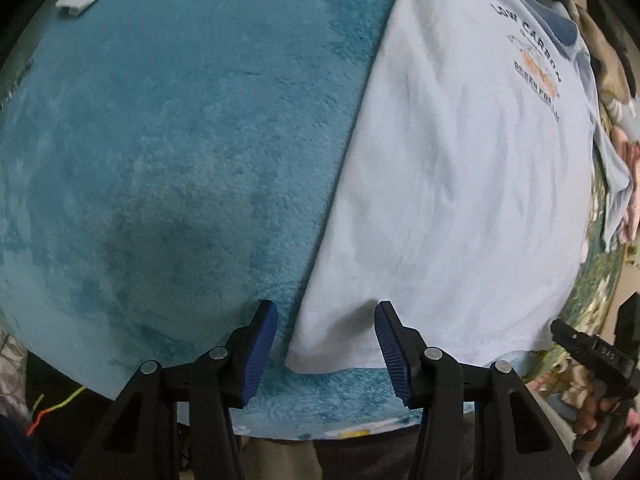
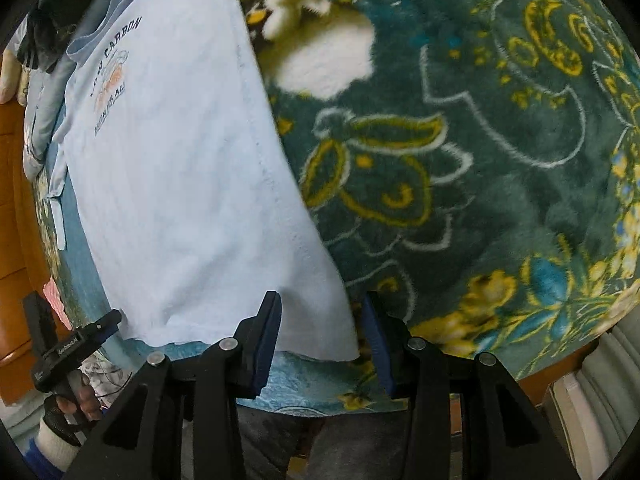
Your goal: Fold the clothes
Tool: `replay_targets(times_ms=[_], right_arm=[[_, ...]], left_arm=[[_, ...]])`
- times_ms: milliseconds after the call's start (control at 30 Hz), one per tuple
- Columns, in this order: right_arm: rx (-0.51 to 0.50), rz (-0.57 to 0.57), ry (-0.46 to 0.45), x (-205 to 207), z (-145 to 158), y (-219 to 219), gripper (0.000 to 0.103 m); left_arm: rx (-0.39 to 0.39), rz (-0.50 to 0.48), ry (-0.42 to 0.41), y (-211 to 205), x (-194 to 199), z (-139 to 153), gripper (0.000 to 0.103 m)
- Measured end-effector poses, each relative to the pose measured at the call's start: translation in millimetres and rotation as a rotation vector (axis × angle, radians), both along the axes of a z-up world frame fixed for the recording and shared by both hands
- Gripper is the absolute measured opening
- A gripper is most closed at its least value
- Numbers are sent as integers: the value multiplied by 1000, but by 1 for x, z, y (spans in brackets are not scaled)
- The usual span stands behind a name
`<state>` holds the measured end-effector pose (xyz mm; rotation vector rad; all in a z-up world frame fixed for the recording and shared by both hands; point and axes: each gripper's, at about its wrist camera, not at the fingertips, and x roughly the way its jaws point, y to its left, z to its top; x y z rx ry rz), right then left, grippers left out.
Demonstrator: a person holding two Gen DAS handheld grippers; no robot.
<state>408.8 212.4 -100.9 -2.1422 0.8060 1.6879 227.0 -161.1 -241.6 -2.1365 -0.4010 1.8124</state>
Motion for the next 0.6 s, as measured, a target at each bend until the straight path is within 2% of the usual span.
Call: replay_targets(times_ms=[100,167,233,267,300,400,600], right_arm=[[5,4,-13,0,-6,-5,28],[5,7,-19,0,-7,-6,16],[-12,12,-10,-1,-5,-8,8],[-21,14,-6,-1,-4,-8,7],[-21,28,-2,-2,-3,-10,7],[-16,37,6,-5,2,-11,6],[9,76,12,-8,11,-14,4]], left_arm=[[-32,-2,33,3,6,3,52],[-71,-6,56,5,10,5,41],[-90,2,67,4,13,6,27],[-64,19,61,1,15,8,21],[-58,21,62,1,17,9,7],[-40,27,64,2,22,12,4],[-84,64,99,-2,34,26,3]])
